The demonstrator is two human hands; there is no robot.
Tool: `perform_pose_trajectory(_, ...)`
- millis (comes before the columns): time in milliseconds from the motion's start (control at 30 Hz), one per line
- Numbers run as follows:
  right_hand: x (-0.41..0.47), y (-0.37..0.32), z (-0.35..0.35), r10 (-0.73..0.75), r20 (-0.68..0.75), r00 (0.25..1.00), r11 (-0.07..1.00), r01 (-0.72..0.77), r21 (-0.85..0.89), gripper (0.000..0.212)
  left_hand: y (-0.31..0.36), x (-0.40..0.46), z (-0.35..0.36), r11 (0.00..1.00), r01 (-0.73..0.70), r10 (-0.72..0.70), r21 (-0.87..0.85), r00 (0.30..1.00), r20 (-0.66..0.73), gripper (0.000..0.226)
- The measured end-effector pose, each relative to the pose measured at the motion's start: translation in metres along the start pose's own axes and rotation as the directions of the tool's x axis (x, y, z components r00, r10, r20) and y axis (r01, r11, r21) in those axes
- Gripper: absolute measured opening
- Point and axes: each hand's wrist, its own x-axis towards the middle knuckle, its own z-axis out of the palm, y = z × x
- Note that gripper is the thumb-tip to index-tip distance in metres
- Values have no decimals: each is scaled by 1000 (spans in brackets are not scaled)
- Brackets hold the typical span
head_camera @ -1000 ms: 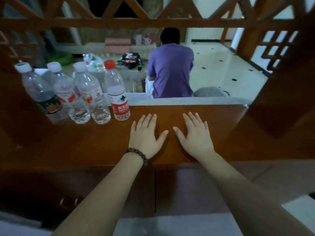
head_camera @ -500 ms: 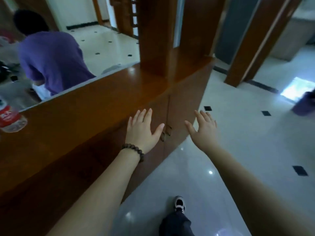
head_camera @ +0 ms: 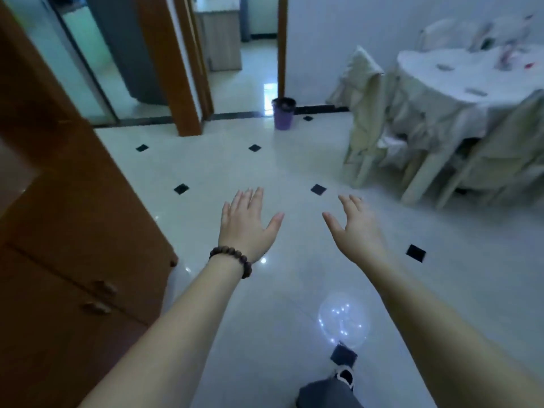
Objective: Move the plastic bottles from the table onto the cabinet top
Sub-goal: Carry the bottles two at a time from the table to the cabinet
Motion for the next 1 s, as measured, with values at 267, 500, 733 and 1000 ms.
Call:
perform_pose_trajectory(267, 18, 186, -105, 327, -197, 924, 944, -327, 32, 61, 204, 82, 83, 929, -370, 367, 11, 925, 101, 70)
perform_pose_trajectory(500, 25, 320, -182, 482, -311, 819, 869, -493, 48, 61, 374, 125, 154, 815, -578, 578, -48, 801, 159, 73)
perform_pose_trajectory(733, 25, 418, -235, 583, -378, 719, 790, -610, 57, 60, 487, 145, 215, 739, -669, 670, -85, 715, 200, 72)
perform_pose_trajectory(1000, 69, 504, -261, 639, -361, 679, 746, -662, 75, 59, 572, 197, 276, 717, -687, 693, -121, 682, 233, 72)
